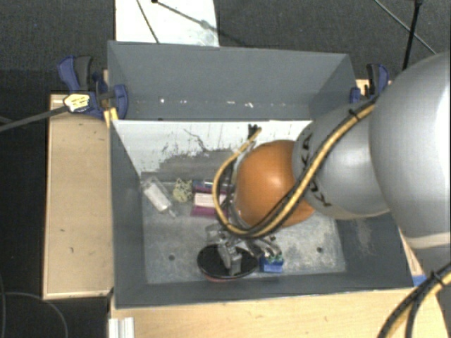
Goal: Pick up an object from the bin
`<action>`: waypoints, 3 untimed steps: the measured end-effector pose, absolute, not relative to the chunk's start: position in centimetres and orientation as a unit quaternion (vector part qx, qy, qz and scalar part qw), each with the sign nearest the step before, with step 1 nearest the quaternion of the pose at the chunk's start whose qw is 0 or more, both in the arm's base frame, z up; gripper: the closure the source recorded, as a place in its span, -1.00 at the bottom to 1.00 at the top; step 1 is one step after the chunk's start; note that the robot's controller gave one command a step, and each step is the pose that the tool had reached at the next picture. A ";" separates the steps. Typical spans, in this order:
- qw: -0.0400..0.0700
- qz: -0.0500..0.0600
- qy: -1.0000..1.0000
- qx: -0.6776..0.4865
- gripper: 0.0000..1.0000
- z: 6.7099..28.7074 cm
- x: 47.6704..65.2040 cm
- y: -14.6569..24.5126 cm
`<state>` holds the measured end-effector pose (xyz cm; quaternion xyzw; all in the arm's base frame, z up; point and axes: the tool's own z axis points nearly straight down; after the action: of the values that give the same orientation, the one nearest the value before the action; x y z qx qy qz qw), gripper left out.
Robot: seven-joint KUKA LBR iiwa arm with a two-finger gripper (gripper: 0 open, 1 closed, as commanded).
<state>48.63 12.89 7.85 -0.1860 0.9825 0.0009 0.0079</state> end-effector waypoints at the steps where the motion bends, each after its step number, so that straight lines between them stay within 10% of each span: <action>1: 0.006 0.000 0.975 -0.224 1.00 19.2 50.4 11.5; 3: 0.000 0.001 0.972 -0.234 1.00 18.8 48.3 11.9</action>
Offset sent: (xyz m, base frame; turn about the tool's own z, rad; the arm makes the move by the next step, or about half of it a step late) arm 0.0142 -0.0132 0.1084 -0.0793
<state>48.33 11.89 18.79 -0.2343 0.9722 0.0007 -0.0002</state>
